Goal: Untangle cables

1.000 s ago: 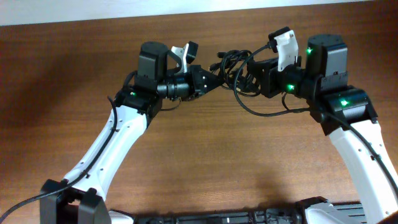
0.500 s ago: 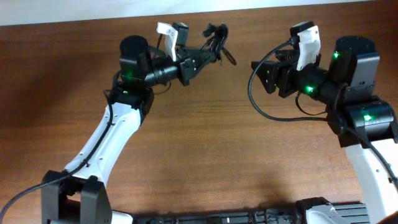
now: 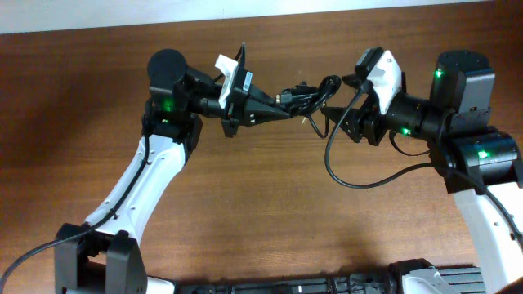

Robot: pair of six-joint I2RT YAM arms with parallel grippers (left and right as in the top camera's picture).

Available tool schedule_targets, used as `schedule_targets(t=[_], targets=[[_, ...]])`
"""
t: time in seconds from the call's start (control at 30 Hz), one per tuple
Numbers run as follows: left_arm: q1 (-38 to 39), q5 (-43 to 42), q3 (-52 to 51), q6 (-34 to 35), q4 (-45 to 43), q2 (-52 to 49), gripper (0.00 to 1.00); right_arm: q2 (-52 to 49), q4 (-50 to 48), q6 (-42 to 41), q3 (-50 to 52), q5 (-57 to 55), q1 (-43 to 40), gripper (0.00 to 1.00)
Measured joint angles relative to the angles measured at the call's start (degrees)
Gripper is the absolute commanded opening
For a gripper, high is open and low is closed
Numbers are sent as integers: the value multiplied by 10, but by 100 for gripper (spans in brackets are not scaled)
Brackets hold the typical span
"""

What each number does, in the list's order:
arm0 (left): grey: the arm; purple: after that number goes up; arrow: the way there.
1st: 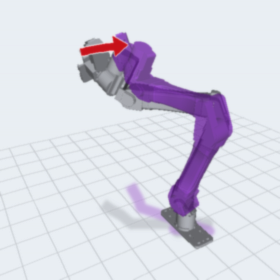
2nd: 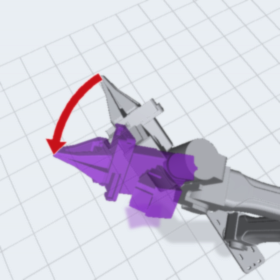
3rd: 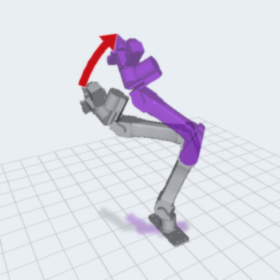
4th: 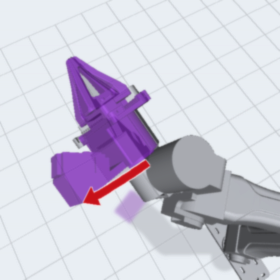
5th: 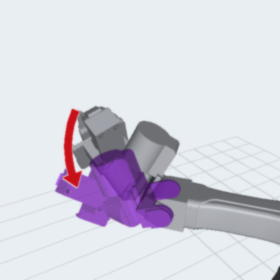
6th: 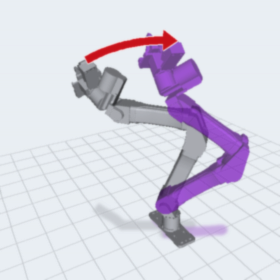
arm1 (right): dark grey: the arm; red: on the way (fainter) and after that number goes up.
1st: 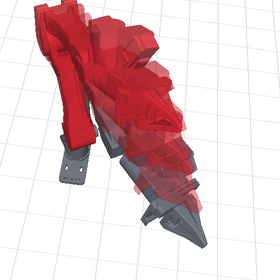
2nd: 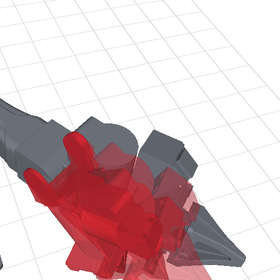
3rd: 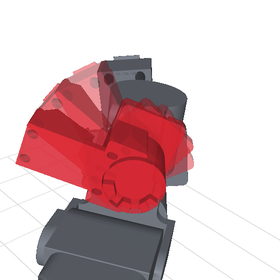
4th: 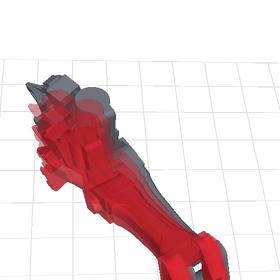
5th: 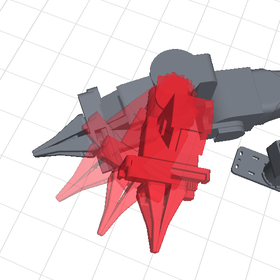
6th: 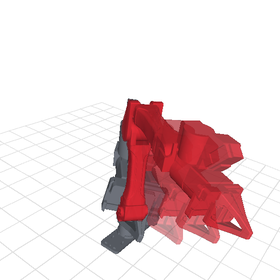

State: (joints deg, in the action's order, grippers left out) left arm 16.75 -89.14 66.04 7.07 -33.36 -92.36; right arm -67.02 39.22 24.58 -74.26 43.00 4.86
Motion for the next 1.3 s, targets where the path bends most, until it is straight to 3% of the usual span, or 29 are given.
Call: schedule_targets(t=[0.13,0.23,0.37,0.63,0.73,0.87,0.93,1.0,1.03,1.1,1.3], targets=[[5,-3,0,0,-1,0,0,0,-1,90,0,17,0,39],[7,-3,0,0,-2,0,0,0,-18,127,0,20,0,30],[17,-8,0,0,-12,0,0,-3,-33,141,0,29,-2,4],[13,3,0,28,-11,0,0,-11,36,146,-3,28,-4,4],[-12,71,-1,88,-7,0,0,-11,91,144,-5,30,1,4],[-39,228,-1,168,28,0,0,-11,144,144,-5,28,0,4],[-38,257,-1,182,32,0,0,-11,159,144,-5,28,0,4],[-36,277,-1,192,32,0,0,-11,161,144,-5,28,0,30],[-35,276,-1,195,32,0,0,-11,160,146,-5,24,0,48],[-34,260,-1,198,32,0,0,-11,153,143,-5,9,0,67],[-34,114,-1,193,5,0,0,-12,64,142,-4,-54,0,73]])
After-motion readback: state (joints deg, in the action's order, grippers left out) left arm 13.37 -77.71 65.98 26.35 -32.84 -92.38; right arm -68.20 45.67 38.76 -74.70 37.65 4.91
